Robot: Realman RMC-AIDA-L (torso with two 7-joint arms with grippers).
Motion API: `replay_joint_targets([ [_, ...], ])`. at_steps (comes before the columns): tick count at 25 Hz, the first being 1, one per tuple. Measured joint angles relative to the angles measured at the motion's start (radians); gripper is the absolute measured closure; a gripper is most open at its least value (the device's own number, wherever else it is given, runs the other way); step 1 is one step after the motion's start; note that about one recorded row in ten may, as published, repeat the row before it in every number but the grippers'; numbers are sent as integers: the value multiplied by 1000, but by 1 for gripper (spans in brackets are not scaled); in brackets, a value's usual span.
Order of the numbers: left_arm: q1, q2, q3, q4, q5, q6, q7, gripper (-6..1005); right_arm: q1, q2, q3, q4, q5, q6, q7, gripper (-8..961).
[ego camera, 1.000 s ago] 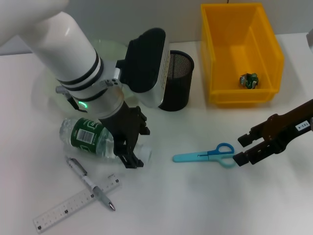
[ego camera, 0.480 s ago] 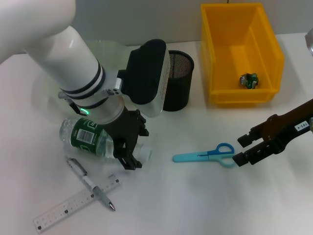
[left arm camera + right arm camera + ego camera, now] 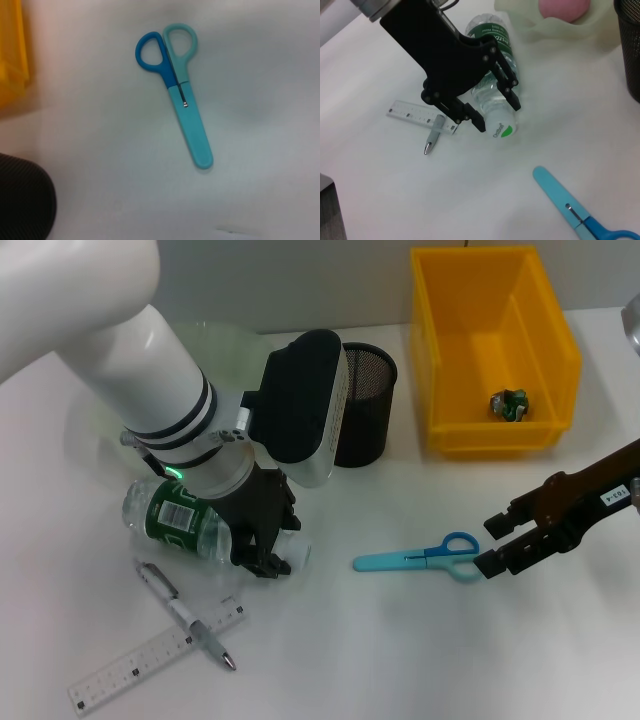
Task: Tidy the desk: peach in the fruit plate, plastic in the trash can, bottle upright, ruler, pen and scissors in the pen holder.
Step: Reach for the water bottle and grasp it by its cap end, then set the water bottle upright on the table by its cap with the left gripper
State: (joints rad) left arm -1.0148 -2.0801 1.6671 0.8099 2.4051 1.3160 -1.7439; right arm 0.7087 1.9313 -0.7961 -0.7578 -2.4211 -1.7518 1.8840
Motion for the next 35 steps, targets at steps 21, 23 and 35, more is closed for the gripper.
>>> replay_joint_targets([
  [21, -1, 0, 45, 0, -1, -6, -9, 508, -1, 4, 0, 1, -1, 0, 1, 189],
  [23, -1, 0, 48, 1, -1, -6, -9, 511, -2, 6, 0, 2, -1, 0, 1, 189],
  [35, 3, 0, 56, 26, 10, 20, -30, 531, -3, 8, 0, 3, -1, 0, 3, 189],
])
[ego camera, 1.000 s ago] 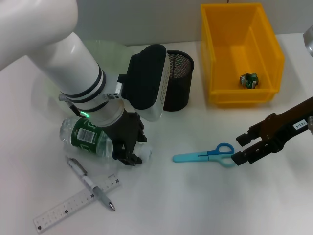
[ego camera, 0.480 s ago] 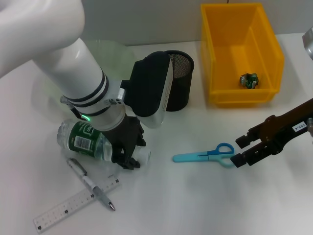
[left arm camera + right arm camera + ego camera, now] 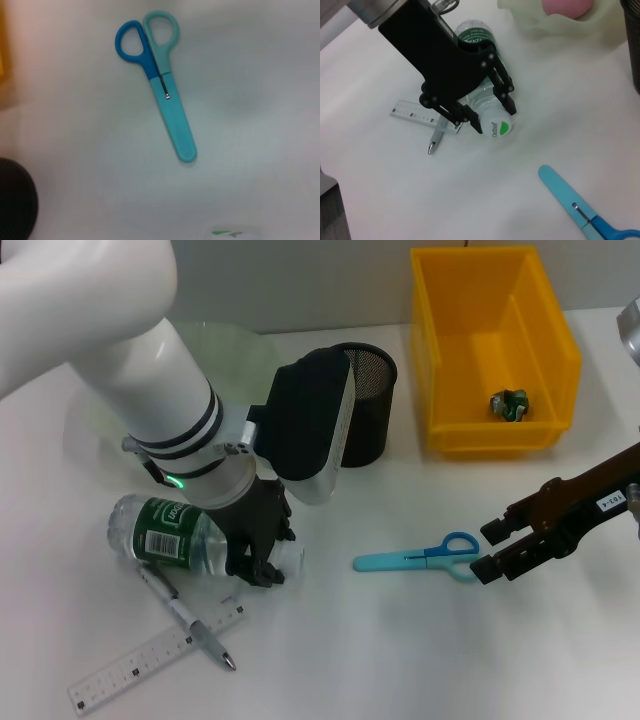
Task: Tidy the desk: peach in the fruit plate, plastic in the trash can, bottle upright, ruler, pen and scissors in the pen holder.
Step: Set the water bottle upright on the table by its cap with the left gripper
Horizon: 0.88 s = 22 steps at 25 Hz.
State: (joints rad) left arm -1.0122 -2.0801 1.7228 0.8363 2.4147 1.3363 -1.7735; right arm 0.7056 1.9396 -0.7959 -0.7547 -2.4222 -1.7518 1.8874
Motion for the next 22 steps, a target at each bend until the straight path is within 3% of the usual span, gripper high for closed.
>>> replay_joint_targets([
  [9, 35, 5, -81, 50, 9, 31, -19, 545, -6, 0, 10, 2, 3, 4, -3, 189],
  [14, 74, 9, -192, 103, 56, 54, -46, 544, -14, 2, 13, 3, 6, 13, -6, 189],
  [16, 74, 9, -192, 103, 56, 54, -46, 544, -15, 2, 13, 3, 6, 13, -6, 189],
  [22, 116, 14, -377, 181, 69, 114, -56, 548, -15, 2, 14, 1, 8, 19, -7, 189],
])
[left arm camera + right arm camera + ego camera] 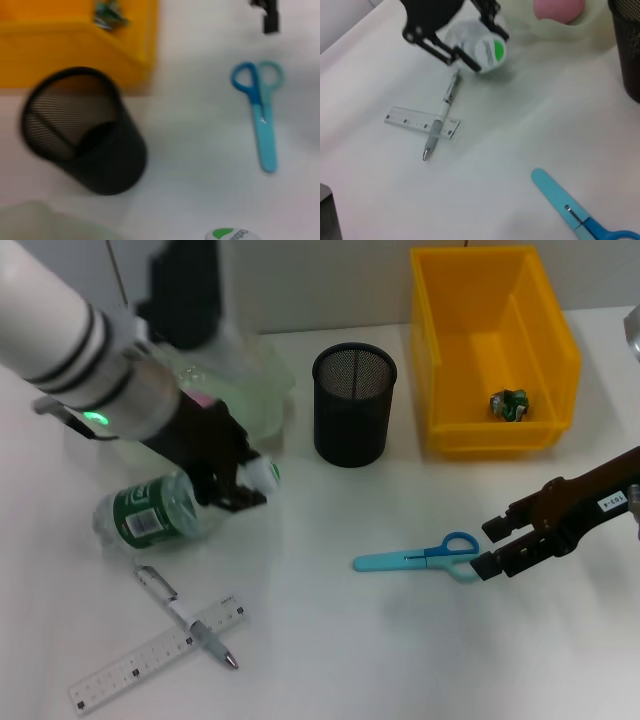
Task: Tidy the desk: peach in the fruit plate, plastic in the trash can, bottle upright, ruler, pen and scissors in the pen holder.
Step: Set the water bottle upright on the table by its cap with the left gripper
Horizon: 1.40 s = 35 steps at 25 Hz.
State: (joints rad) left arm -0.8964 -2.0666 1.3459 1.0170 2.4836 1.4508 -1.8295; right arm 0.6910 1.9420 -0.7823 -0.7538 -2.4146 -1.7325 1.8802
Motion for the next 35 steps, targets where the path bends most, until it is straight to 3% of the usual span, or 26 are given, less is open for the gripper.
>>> replay_joint_targets([
  [2, 0, 0, 0, 0, 0, 0, 0, 548, 0, 0, 0, 0, 0, 2, -1, 189],
  [4, 38, 0, -131, 57, -7, 42, -12, 548, 0, 0, 0, 0, 1, 4, -4, 189],
  [13, 116, 2, -277, 153, -68, 91, -50, 549, 2, 4, 1, 2, 9, 8, -19, 189],
  [35, 200, 7, -443, 214, -140, 172, -65, 549, -2, 16, 1, 2, 21, 21, -30, 189],
])
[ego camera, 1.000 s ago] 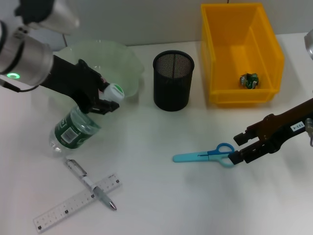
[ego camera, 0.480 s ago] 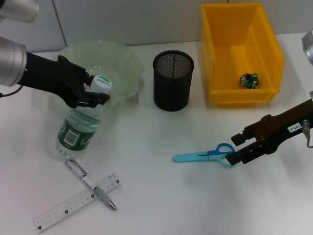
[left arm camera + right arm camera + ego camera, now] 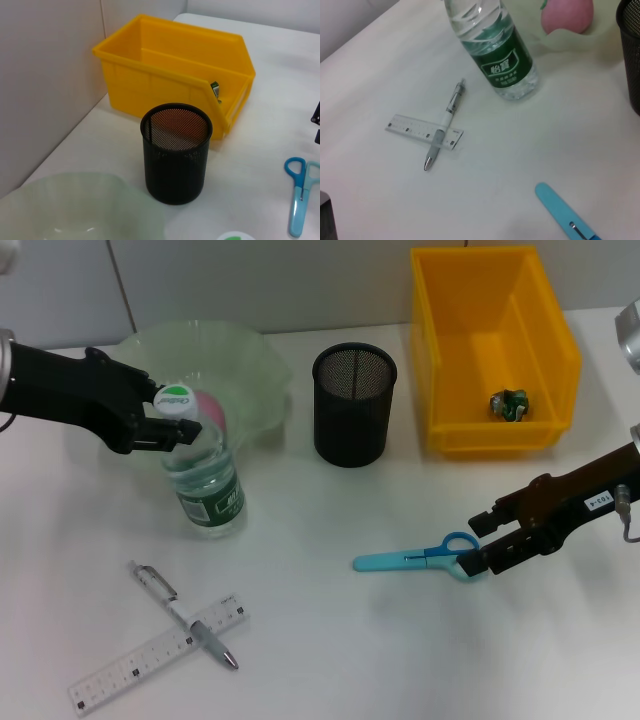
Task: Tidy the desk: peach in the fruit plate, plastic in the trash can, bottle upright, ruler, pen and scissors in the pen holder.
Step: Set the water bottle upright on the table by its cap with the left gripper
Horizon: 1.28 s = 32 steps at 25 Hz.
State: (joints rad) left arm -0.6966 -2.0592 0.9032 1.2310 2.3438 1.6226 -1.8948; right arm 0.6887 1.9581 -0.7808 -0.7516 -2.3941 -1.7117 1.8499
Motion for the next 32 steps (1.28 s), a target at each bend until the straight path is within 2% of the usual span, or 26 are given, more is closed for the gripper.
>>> replay_joint_targets([
  [9, 5, 2, -81, 15, -16, 70, 5, 550, 0, 2, 0, 0, 0, 0, 0, 189],
  [19, 39, 37, -102, 45, -17, 89, -28, 550, 0, 3, 0, 0, 1, 0, 0, 189],
  [32, 71, 50, -145, 43, -7, 64, -29, 543, 0, 17, 0, -9, 33, 10, -28, 189],
])
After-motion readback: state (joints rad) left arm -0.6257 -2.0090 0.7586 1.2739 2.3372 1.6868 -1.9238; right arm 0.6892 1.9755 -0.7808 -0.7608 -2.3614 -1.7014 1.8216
